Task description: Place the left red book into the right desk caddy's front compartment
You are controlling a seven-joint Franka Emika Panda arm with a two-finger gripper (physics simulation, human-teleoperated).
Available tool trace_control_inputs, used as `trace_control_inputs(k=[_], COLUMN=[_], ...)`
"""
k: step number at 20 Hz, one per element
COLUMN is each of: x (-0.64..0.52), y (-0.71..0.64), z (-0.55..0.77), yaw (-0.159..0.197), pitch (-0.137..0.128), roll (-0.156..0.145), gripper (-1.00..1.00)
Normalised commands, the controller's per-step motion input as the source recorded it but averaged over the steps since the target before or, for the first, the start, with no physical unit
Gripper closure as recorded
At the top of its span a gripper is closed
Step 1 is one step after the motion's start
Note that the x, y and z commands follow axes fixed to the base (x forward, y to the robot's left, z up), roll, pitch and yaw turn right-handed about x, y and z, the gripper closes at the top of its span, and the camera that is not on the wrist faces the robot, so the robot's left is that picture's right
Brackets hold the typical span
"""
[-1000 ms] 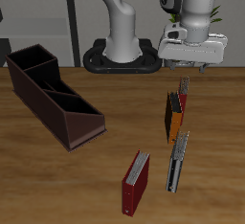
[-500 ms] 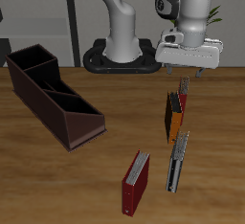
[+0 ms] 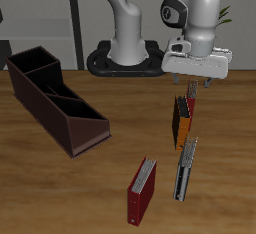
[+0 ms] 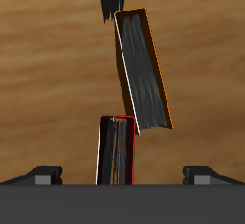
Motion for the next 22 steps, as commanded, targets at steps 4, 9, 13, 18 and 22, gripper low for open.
trace_control_inputs(k=[4,9,13,18,22], x=[0.07,0.09,0.01,0.00,-0.01], y=[0.02,0.02,0.05,-0.04,0.03], z=[-0.10,-0.21,-0.21,-0.16,-0.29], yaw=[-0.007,0.009,-0.012,-0.017,-0.019], pitch=[0.005,0.001,-0.010,0.005,0.023], roll=[0.005,-0.006,-0.019,-0.020,-0.005], gripper=[-1.00,-1.00,-1.00,-1.00,-1.00])
